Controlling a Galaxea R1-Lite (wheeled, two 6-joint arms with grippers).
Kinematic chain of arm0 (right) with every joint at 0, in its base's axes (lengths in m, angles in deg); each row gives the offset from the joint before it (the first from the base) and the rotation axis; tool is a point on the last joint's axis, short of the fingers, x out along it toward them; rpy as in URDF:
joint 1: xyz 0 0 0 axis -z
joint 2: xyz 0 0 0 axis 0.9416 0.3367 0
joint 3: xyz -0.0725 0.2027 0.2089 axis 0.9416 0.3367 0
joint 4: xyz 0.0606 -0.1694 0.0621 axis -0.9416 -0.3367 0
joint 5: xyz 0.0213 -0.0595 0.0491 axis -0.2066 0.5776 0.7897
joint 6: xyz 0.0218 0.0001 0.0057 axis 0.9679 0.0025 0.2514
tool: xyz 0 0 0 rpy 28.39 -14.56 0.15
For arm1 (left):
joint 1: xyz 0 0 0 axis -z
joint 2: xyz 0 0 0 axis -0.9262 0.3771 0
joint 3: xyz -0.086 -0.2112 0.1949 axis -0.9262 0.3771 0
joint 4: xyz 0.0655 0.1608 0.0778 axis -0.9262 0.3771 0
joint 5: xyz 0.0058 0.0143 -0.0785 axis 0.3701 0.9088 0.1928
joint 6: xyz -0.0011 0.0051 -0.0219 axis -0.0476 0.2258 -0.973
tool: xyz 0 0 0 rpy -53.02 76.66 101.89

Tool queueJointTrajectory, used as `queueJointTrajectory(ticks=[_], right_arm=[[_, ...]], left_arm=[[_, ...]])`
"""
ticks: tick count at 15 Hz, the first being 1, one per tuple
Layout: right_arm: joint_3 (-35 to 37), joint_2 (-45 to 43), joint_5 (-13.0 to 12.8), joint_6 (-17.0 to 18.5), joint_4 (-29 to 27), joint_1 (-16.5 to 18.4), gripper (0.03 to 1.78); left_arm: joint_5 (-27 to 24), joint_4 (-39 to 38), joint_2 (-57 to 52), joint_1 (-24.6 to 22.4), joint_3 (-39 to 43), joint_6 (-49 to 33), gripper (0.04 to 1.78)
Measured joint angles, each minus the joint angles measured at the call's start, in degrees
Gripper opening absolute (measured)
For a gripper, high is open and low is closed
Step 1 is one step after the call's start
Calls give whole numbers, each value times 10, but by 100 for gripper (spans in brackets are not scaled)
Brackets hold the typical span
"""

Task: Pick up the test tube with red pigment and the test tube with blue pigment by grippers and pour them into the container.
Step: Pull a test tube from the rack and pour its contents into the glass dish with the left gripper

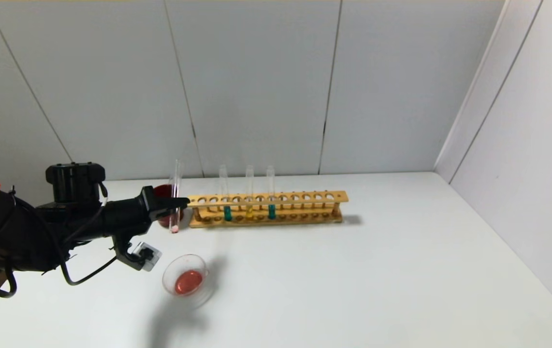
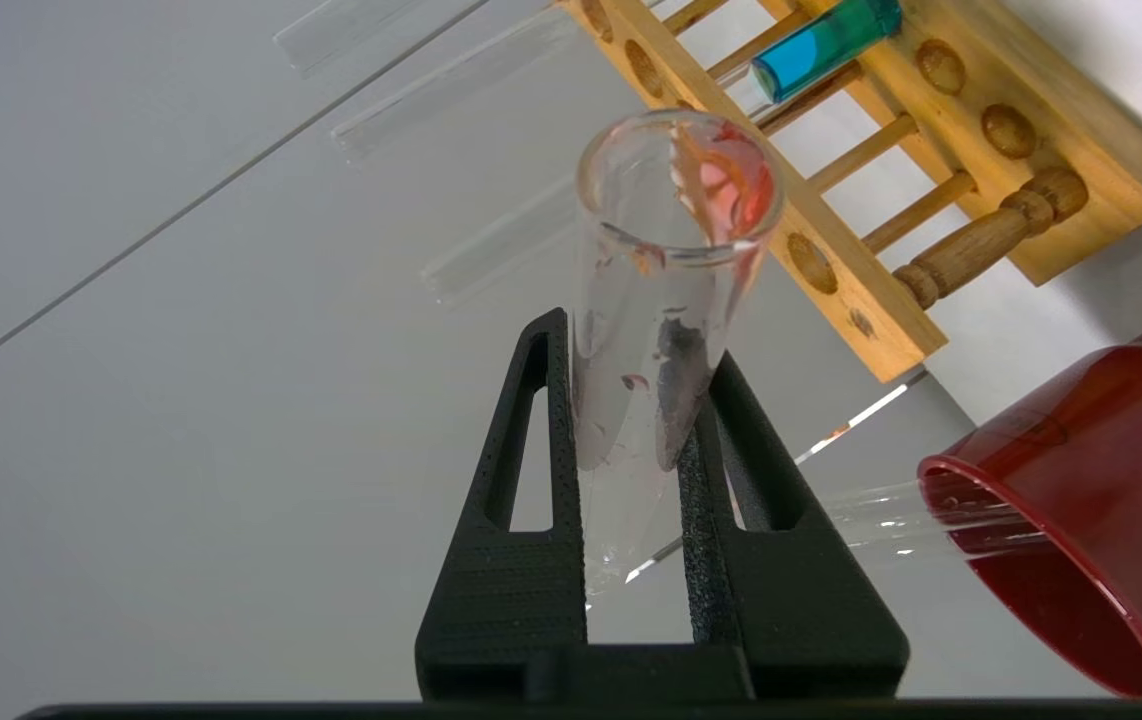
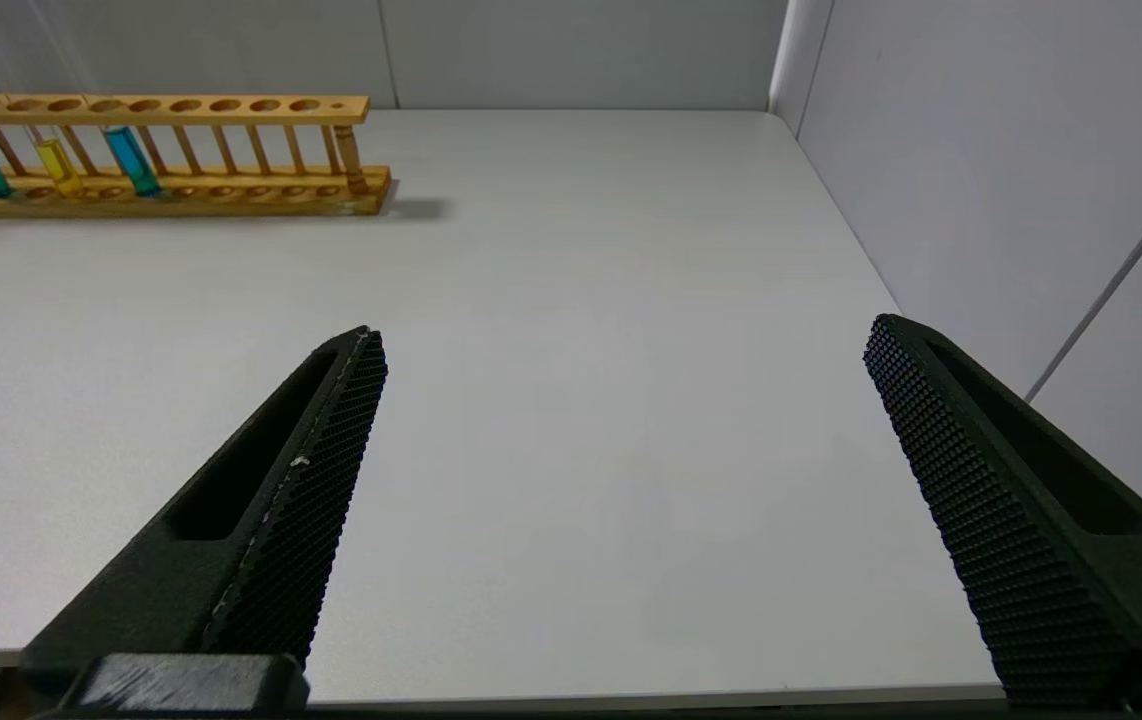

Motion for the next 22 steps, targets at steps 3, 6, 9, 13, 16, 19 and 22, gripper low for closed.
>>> queueJointTrajectory(ticks=[3,6,9,13,16,19,22], right_arm=[[0,0,0,0,0,0,175],[0,0,0,0,0,0,175],[0,0,0,0,0,0,175],[0,0,0,0,0,0,175],[0,0,0,0,0,0,175],[0,0,0,0,0,0,175],[0,0,0,0,0,0,175]], left_arm=[[0,0,-3,0,0,6,32],[0,0,-5,0,-3,9,32],[0,0,-5,0,-9,15,32],[0,0,-4,-2,-12,17,32],[7,0,-3,-2,-9,12,32],[39,2,1,-6,-1,-29,32],[90,-5,0,-6,14,-141,32]])
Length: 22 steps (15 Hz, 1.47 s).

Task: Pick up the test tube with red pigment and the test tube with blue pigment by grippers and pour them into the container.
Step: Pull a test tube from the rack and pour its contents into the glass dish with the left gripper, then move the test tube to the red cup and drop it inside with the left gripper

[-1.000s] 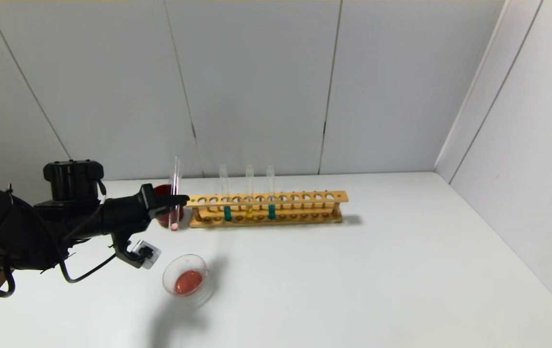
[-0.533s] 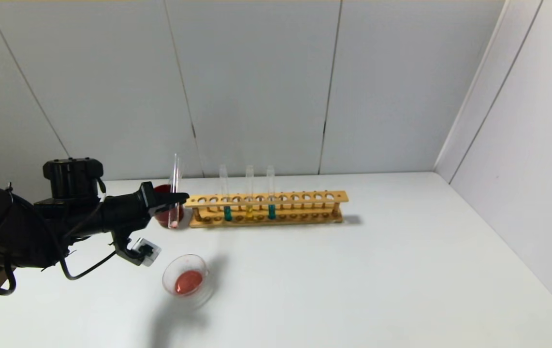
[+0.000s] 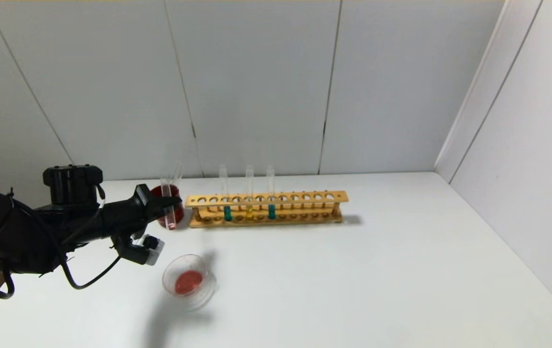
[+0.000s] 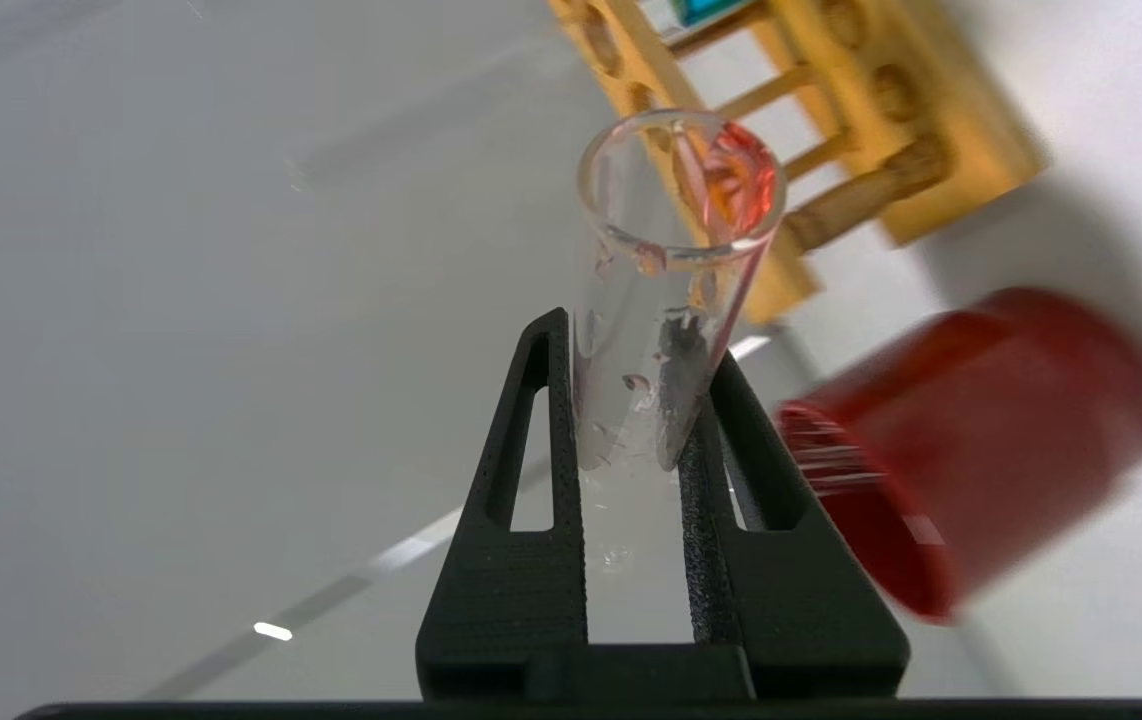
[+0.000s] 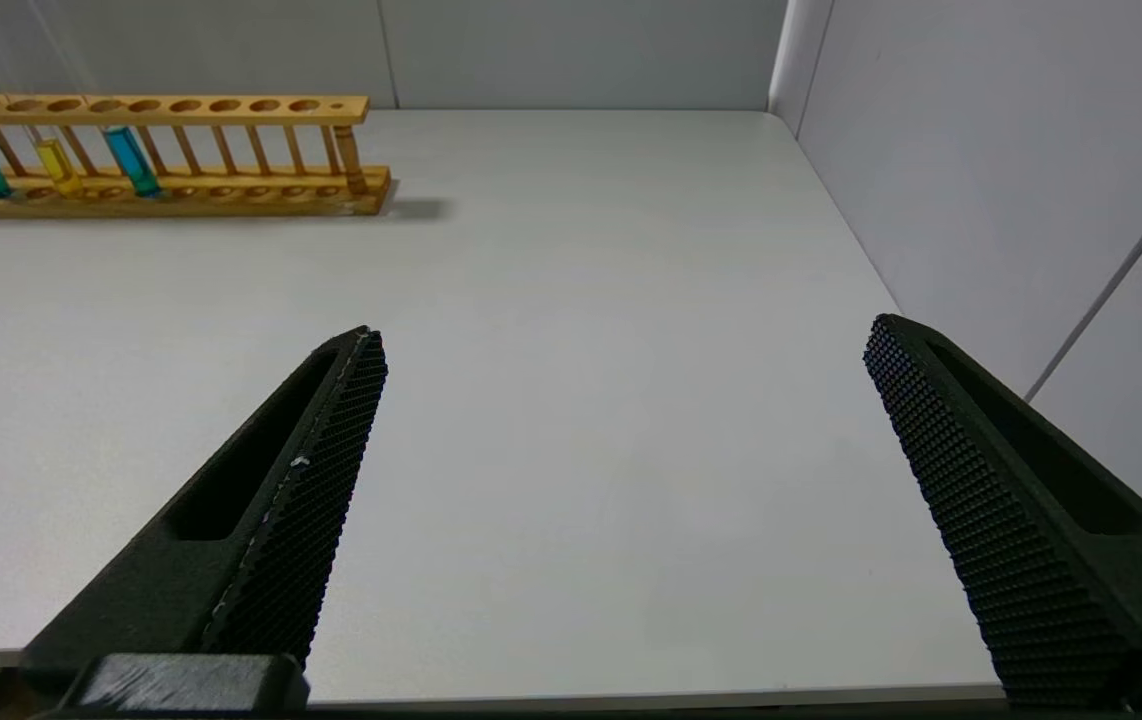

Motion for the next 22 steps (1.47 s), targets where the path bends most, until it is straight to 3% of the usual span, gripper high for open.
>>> queueJointTrajectory(ticks=[5,8,10,16,22], right_arm=[[0,0,0,0,0,0,175],[0,0,0,0,0,0,175],[0,0,0,0,0,0,175],[0,0,0,0,0,0,175],[0,0,0,0,0,0,175]], left_arm=[[135,-87,-32,23,36,-301,32],[289,-106,-66,64,19,-528,32],[357,-100,-85,77,4,-669,32],[373,-103,-94,67,-20,-1018,32],[370,-223,-34,36,-26,-1143,32]])
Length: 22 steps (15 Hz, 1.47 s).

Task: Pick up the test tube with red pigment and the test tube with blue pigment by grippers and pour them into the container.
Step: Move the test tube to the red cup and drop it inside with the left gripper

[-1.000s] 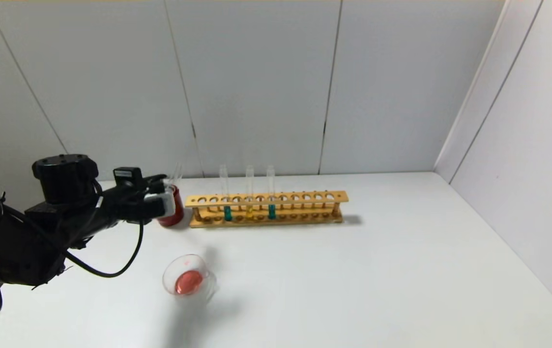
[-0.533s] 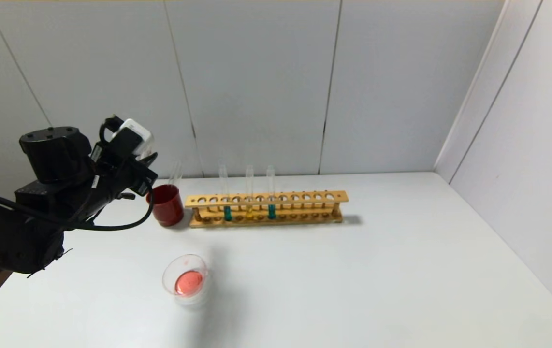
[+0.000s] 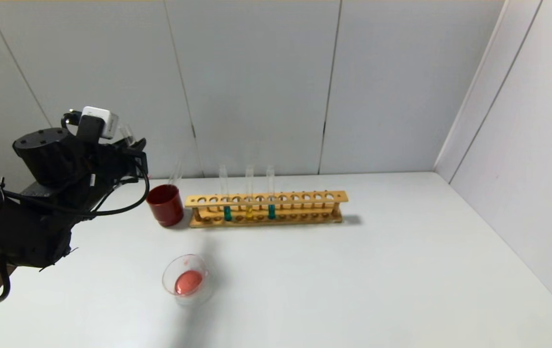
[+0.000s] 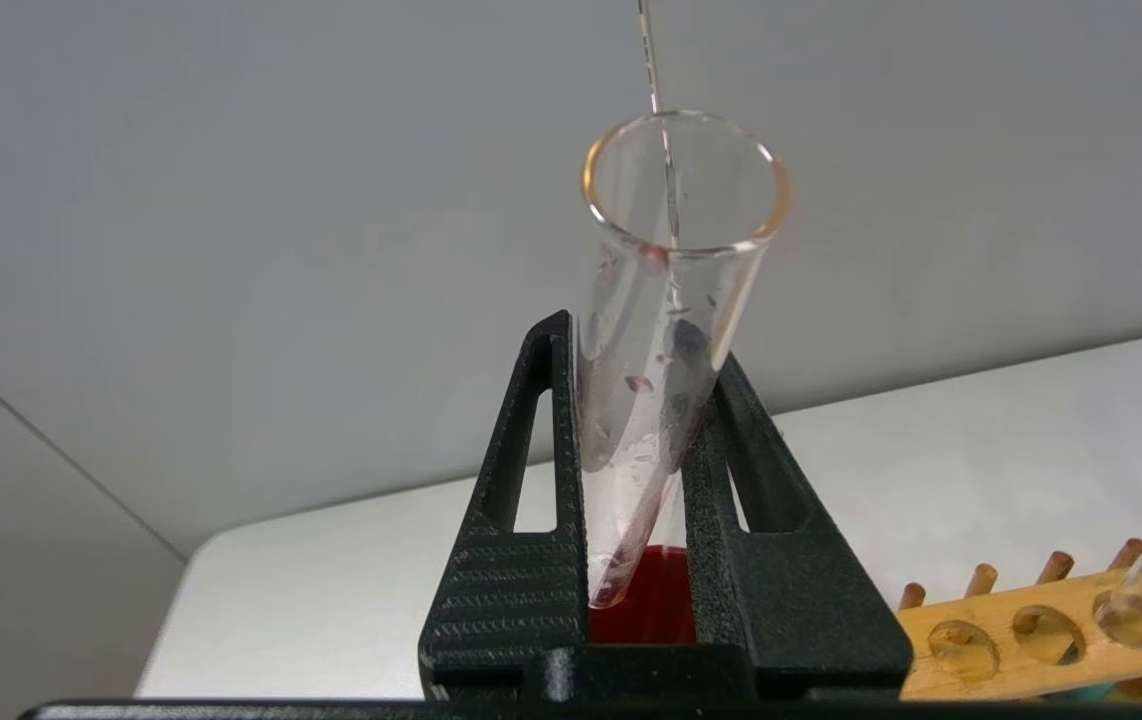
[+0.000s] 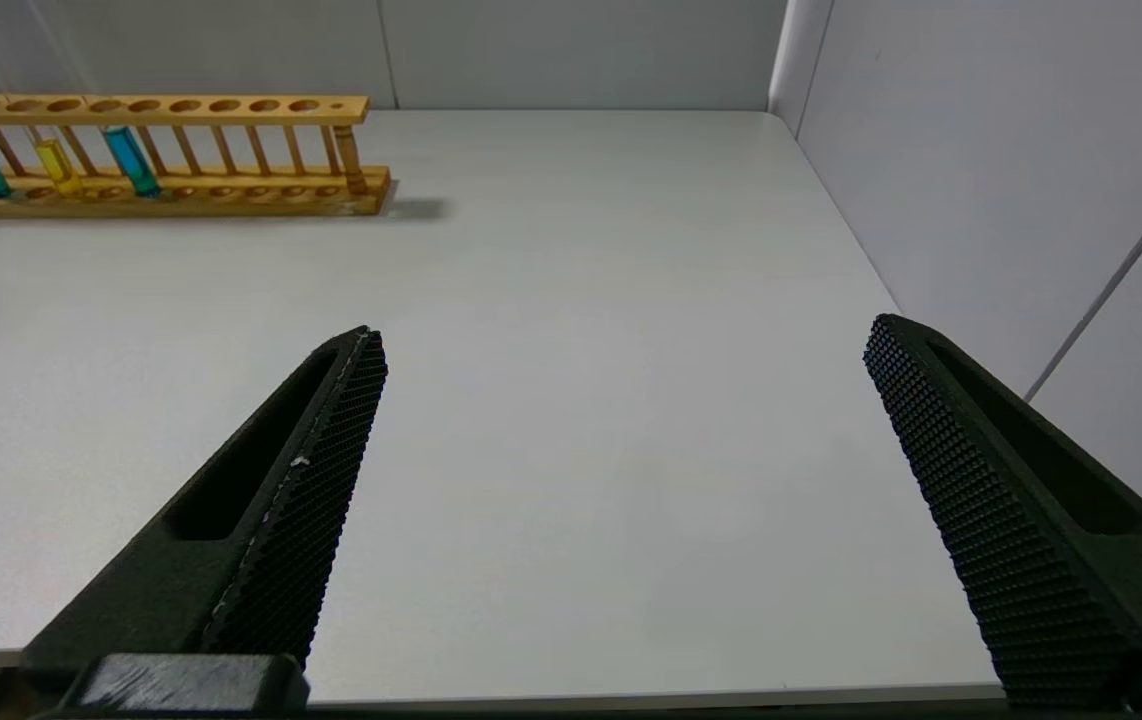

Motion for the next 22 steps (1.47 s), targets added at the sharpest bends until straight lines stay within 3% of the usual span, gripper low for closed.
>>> queueJointTrajectory(ticks=[6,22], right_arm=[[0,0,0,0,0,0,175],[0,0,0,0,0,0,175]], left_arm=[[-5,29,32,1,-16,-65,32],[-4,-38,152,-13,-58,-67,32]])
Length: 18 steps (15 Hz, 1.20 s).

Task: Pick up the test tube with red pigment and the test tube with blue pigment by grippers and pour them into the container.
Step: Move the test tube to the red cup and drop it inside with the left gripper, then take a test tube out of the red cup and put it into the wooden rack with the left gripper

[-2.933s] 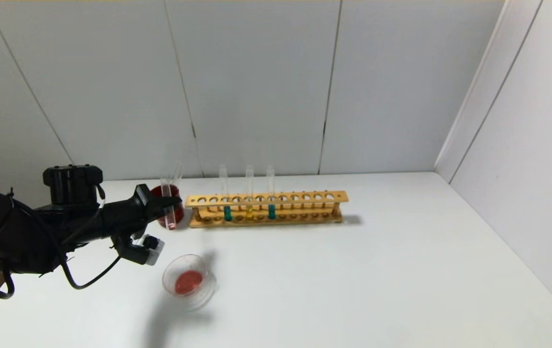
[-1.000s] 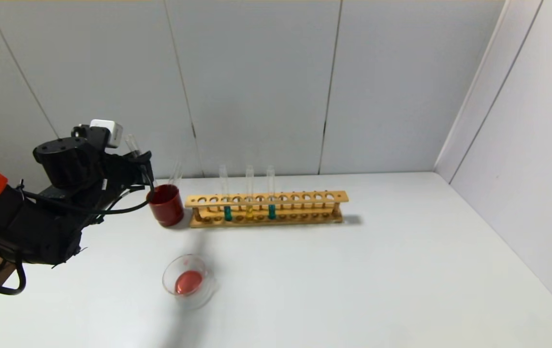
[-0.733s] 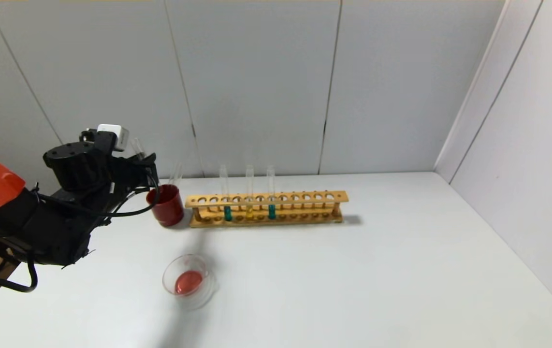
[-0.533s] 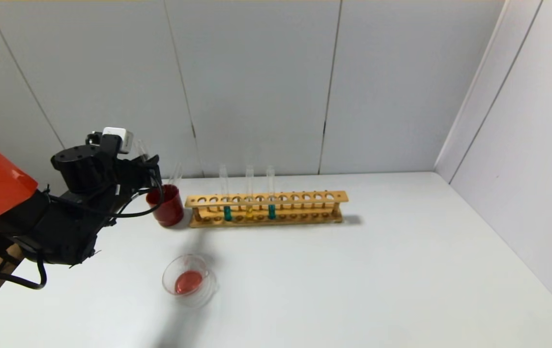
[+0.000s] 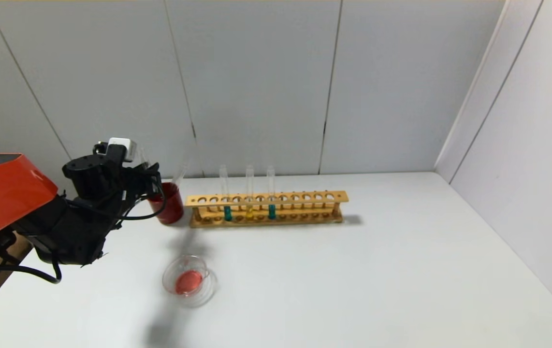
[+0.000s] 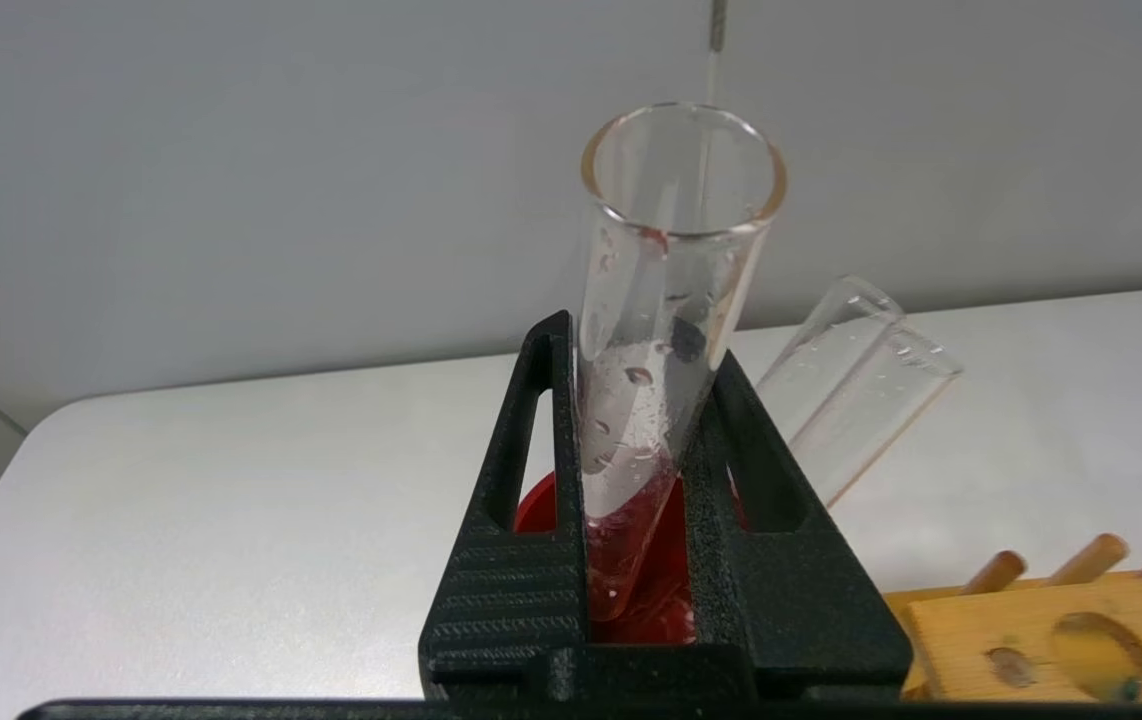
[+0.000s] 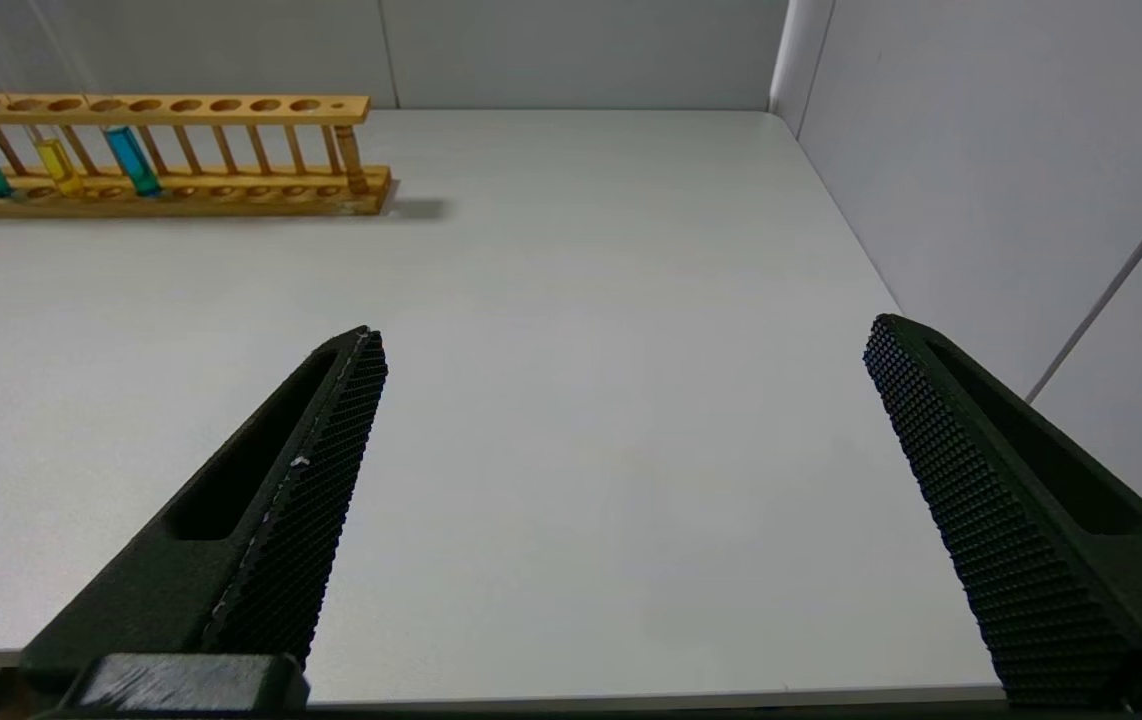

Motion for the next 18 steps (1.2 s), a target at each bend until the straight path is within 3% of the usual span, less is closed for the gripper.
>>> queueJointTrajectory(ticks=[7,10,14,18], right_arm=[[0,0,0,0,0,0,175],[0,0,0,0,0,0,175],[0,0,0,0,0,0,175],[0,0,0,0,0,0,175]], left_arm=[[-3,-13,14,-3,1,1,40],[-2,-18,14,-1,4,2,72],[-5,-9,-2,0,6,2,139],[-11,57,-64,2,0,2,172]])
